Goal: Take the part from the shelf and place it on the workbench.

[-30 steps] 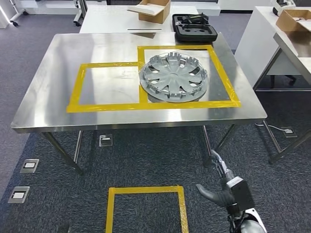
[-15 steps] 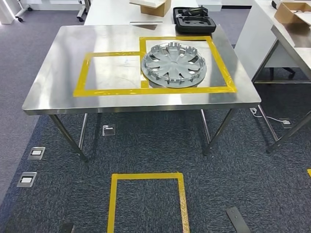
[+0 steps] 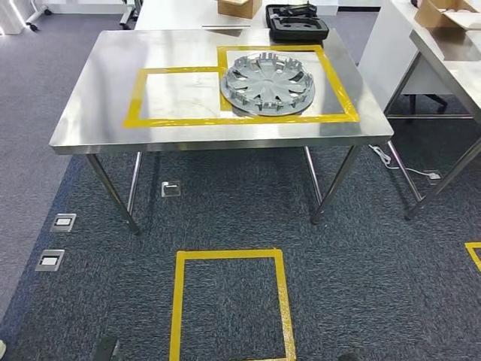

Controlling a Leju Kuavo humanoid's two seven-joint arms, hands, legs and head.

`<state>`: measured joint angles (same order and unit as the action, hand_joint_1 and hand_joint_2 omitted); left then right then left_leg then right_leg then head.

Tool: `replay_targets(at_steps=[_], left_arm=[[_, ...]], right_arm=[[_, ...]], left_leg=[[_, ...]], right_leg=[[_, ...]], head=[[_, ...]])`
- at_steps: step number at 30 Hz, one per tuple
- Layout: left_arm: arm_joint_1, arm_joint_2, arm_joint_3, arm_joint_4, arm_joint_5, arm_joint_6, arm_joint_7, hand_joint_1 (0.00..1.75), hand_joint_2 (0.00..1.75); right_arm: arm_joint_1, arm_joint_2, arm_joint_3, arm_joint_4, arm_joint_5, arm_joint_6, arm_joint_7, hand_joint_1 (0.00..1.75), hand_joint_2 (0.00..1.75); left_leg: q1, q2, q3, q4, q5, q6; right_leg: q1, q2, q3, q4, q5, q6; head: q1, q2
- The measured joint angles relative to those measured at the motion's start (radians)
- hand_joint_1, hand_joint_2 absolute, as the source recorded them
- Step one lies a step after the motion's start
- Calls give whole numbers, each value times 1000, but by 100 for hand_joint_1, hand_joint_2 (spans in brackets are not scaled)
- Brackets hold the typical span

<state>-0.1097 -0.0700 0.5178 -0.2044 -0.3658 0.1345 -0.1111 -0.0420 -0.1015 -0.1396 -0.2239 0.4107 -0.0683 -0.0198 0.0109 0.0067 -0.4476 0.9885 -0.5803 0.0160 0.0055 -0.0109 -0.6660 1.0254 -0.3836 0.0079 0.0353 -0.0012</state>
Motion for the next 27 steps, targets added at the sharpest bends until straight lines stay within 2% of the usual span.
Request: replay_targets(at_steps=[1, 2, 4, 5, 6, 7, 8, 9, 10, 11, 12, 13, 14, 15, 16, 18, 19, 20, 21, 22, 23, 24, 25, 26, 27], left_arm=[[0, -2, 0, 0, 0, 1, 6, 0, 0], [0, -3, 0, 1, 0, 2, 11, 0, 0], [-1, -6, 0, 1, 1, -4, 17, 0, 0], [-2, -7, 0, 1, 2, -9, 21, 0, 0], [-2, -7, 0, 1, 2, -12, 24, 0, 0], [-3, -8, 0, 1, 1, -15, 28, 0, 0], [-3, -9, 0, 1, -1, -15, 31, 0, 0], [-3, -10, 0, 1, -3, -16, 33, 0, 0], [-3, -11, -1, 0, -6, -16, 34, 0, 0], [-3, -12, -1, 0, -8, -17, 33, 0, 0], [-3, -13, -1, 0, -10, -19, 33, 0, 0], [-3, -14, -2, 0, -11, -21, 33, 0, 0], [-3, -14, -2, 0, -11, -23, 33, 0, 0], [-3, -14, -2, 0, -11, -25, 33, 0, 44], [-2, -14, -2, 0, -12, -26, 33, 0, 87], [-1, -13, -2, 0, -17, -27, 34, 0, 175], [0, -13, -3, 0, -22, -29, 35, 0, 175], [4, -13, -7, 0, -27, -31, 35, 0, 175], [11, -12, -14, 1, -29, -32, 35, 0, 175], [22, -11, -24, 2, -27, -34, 35, 0, 131], [37, -9, -38, 4, -20, -35, 37, 0, 87], [53, -7, -53, 5, -10, -38, 38, 0, 44], [69, -4, -68, 7, 2, -42, 41, 0, 0], [84, -1, -84, 7, 16, -45, 43, 0, 0], [98, 2, -100, 8, 31, -49, 45, 0, 0]], right_arm=[[0, 2, 3, 4, 5, -2, 2, 0, 175], [-1, 4, 6, 7, 9, -2, 3, 0, 175], [-9, 7, 10, 8, 15, -2, 3, 0, 175], [-14, 8, 12, 9, 18, -2, 3, 0, 175], [-20, 9, 13, 9, 23, 0, 3, 0, 175], [-24, 9, 15, 9, 27, 1, 3, 0, 175], [-27, 10, 16, 9, 32, 2, 3, 0, 175], [-31, 10, 18, 9, 37, 3, 2, 0, 175], [-36, 10, 19, 9, 40, 4, 0, 0, 175], [-40, 10, 20, 9, 42, 4, -1, 0, 175], [-44, 10, 21, 9, 43, 4, -3, 0, 175], [-46, 11, 23, 9, 43, 4, -4, 0, 175], [-48, 11, 24, 10, 43, 4, -5, 0, 175], [-48, 11, 25, 10, 43, 4, -6, 0, 131], [-49, 12, 25, 10, 44, 4, -7, 0, 87], [-49, 14, 27, 11, 48, 1, -13, 0, 87], [-49, 15, 28, 11, 50, -2, -18, 0, 131], [-49, 16, 28, 9, 50, -4, -23, 0, 131], [-49, 17, 29, 5, 47, -4, -26, 0, 87], [-50, 19, 29, -3, 41, -3, -28, 0, 44], [-50, 21, 31, -14, 31, -2, -29, 0, 0], [-50, 24, 33, -28, 18, 0, -29, 0, 0], [-50, 27, 35, -42, 4, 2, -29, 0, 0], [-49, 30, 38, -54, -12, 4, -28, 0, 0], [-48, 32, 41, -66, -29, 7, -27, 0, 0]], left_leg=[[1, 3, -11, -1, 12, 8], [2, 6, -24, -1, 25, 15], [-1, 9, -55, 1, 50, 21], [-2, 10, -73, 4, 62, 21], [-2, 11, -91, 9, 73, 20], [-3, 12, -110, 13, 83, 19], [-3, 12, -127, 17, 92, 17], [-3, 12, -140, 21, 102, 15], [-4, 12, -150, 24, 111, 11], [-4, 11, -157, 25, 121, 6], [-4, 11, -161, 25, 131, 0], [-3, 12, -165, 22, 142, -7], [-1, 11, -169, 19, 151, -14], [0, 9, -174, 20, 149, -20], [1, 7, -181, 32, 132, -25], [1, 3, -209, 112, 52, -33], [1, 2, -227, 177, 9, -36], [2, 2, -240, 239, -18, -38], [2, 2, -244, 282, -24, -40], [2, 2, -231, 290, -10, -39], [2, 2, -200, 260, 15, -38], [1, 2, -153, 198, 39, -34], [0, 2, -103, 126, 49, -30], [-1, 2, -67, 66, 50, -26], [-3, 2, -45, 26, 43, -21]], right_leg=[[-1, 1, -5, 17, -30, 6], [-3, 2, -12, 53, -78, 11], [-7, 2, -29, 173, -187, 18], [-7, 2, -32, 231, -214, 20], [-8, 2, -25, 269, -215, 21], [-8, 2, -3, 274, -194, 21], [-8, 3, 35, 243, -165, 18], [-8, 3, 88, 180, -145, 14], [-6, 5, 148, 97, -142, 9], [-4, 6, 197, 21, -152, 4], [-2, 7, 229, -34, -165, 0], [2, 8, 241, -63, -172, -4], [2, 8, 238, -71, -167, -10], [2, 6, 230, -73, -157, -18], [0, 4, 221, -76, -147, -26], [-3, 1, 200, -78, -127, -38], [-2, -1, 188, -76, -118, -41], [-1, -2, 176, -73, -111, -42], [-1, -3, 165, -69, -105, -42], [0, -4, 153, -63, -100, -42], [0, -2, 142, -56, -96, -41], [0, 0, 133, -47, -94, -39], [1, 1, 124, -39, -93, -36], [3, 1, 117, -31, -92, -32], [4, 0, 111, -26, -91, -26]], head=[[1, 0], [3, 0], [7, 0], [8, 0], [8, 0], [9, 0], [9, 0], [9, 0], [9, 0], [9, 0], [9, 0], [9, 0], [9, 0], [9, 0], [8, 0], [4, 0], [3, 0], [2, 0], [1, 0], [1, 0], [0, 0], [-1, 0], [-1, 0], [-1, 0], [-1, 0]])
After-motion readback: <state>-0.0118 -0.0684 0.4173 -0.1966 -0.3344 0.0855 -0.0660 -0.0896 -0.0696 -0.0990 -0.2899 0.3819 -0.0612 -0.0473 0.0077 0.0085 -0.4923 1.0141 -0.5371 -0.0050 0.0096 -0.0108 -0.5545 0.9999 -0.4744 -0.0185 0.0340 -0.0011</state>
